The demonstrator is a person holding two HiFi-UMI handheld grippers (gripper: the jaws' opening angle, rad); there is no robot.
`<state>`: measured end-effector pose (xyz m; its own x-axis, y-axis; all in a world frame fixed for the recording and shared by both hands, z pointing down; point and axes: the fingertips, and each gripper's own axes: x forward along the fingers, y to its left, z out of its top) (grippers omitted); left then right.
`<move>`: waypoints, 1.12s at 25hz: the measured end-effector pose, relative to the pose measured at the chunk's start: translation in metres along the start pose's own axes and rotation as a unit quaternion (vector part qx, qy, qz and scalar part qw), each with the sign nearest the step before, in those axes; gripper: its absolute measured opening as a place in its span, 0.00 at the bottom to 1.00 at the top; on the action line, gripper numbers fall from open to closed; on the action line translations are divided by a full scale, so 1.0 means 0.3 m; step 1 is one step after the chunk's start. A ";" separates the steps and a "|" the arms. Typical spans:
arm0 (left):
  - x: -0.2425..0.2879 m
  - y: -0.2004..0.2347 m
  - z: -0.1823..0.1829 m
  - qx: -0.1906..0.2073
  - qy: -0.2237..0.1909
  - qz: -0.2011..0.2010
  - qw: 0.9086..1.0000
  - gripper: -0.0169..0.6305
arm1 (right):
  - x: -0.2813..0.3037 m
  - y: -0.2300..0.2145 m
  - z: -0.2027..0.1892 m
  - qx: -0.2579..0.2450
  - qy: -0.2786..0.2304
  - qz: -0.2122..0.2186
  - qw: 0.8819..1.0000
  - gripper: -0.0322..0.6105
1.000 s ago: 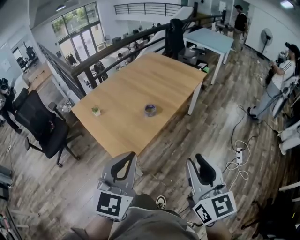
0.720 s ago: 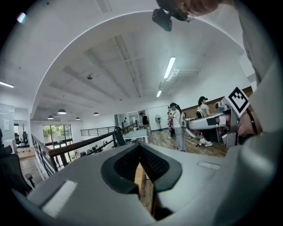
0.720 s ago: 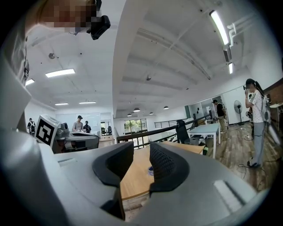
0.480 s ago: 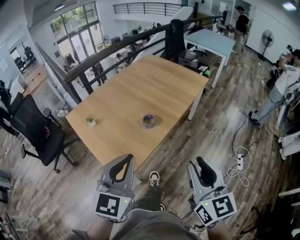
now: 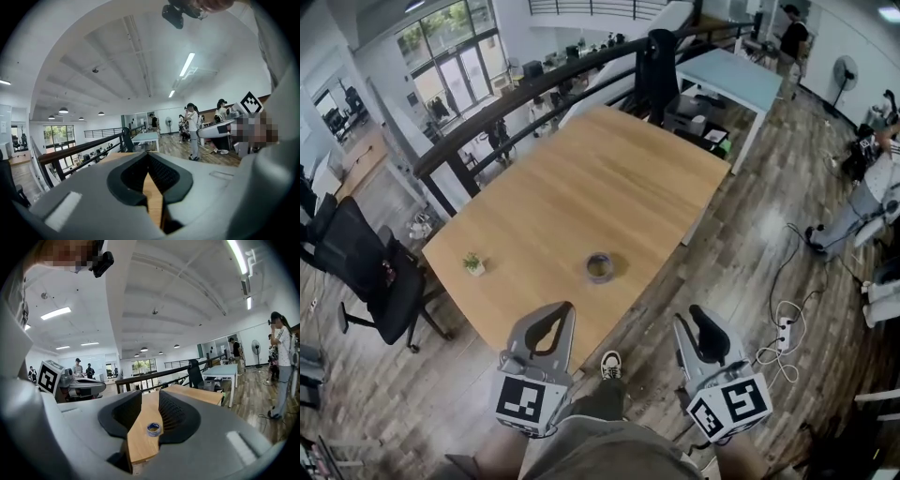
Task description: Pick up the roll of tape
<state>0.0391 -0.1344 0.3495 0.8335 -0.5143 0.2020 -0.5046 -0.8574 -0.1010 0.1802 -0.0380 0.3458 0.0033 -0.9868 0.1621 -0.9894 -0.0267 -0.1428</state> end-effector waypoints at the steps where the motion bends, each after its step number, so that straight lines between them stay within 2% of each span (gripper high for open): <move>1: 0.028 0.020 -0.002 -0.002 0.004 -0.001 1.000 0.03 | 0.039 -0.013 0.005 0.000 0.004 0.002 1.000 0.20; 14: 0.290 0.284 -0.021 -0.017 0.026 0.029 0.999 0.03 | 0.468 -0.109 0.084 -0.010 0.029 0.041 0.999 0.20; 19: 0.337 0.326 -0.018 -0.007 0.030 0.035 0.999 0.03 | 0.555 -0.135 0.102 -0.004 0.036 0.061 0.997 0.20; 28: 0.415 0.335 0.031 -0.007 0.043 0.094 0.995 0.03 | 0.672 -0.197 0.139 -0.006 0.040 0.130 0.991 0.20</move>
<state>0.0941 -0.2848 0.3555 0.7025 -0.6610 0.2637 -0.6528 -0.7461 -0.1311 0.2453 -0.2419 0.3461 -0.2621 -0.9445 0.1980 -0.9572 0.2284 -0.1778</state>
